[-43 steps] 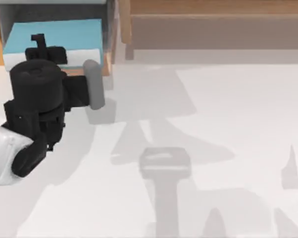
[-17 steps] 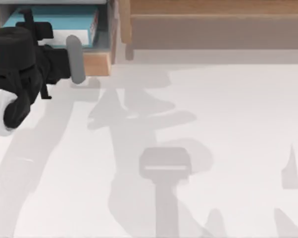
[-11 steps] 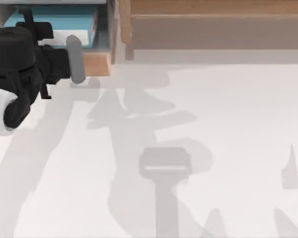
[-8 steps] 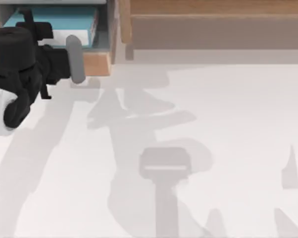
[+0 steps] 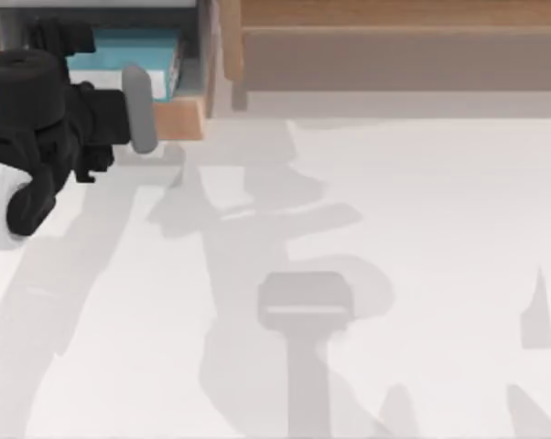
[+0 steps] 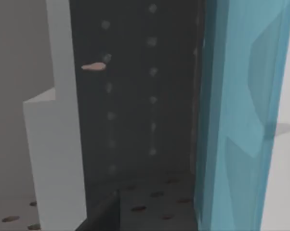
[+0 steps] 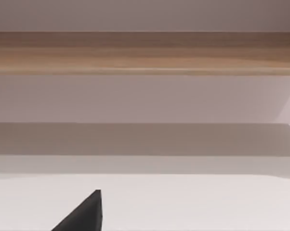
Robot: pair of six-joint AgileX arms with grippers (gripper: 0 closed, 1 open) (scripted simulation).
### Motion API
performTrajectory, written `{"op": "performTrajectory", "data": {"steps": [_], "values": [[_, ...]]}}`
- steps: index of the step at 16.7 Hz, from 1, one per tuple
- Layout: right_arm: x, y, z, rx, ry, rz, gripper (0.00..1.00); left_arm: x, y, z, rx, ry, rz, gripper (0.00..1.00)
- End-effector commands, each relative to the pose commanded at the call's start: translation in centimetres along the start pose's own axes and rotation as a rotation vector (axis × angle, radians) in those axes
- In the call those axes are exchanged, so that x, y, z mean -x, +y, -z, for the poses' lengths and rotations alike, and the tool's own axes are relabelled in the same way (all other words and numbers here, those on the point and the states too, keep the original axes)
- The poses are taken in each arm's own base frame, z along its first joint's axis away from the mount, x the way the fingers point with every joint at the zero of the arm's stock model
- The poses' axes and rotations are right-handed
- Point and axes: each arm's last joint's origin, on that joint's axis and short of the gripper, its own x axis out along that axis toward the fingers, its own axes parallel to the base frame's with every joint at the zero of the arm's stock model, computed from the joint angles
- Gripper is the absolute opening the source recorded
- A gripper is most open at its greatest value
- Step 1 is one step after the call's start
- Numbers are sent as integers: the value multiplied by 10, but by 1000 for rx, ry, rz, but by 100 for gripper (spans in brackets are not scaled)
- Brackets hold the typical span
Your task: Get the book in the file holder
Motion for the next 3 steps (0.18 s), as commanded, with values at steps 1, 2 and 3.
{"op": "performTrajectory", "data": {"steps": [1,2,3], "values": [[0,0,0,0,0,0,100,0,0,0,0,0,0,100],[0,0,0,0,0,0,100,0,0,0,0,0,0,100],[0,0,0,0,0,0,100,0,0,0,0,0,0,100]]}}
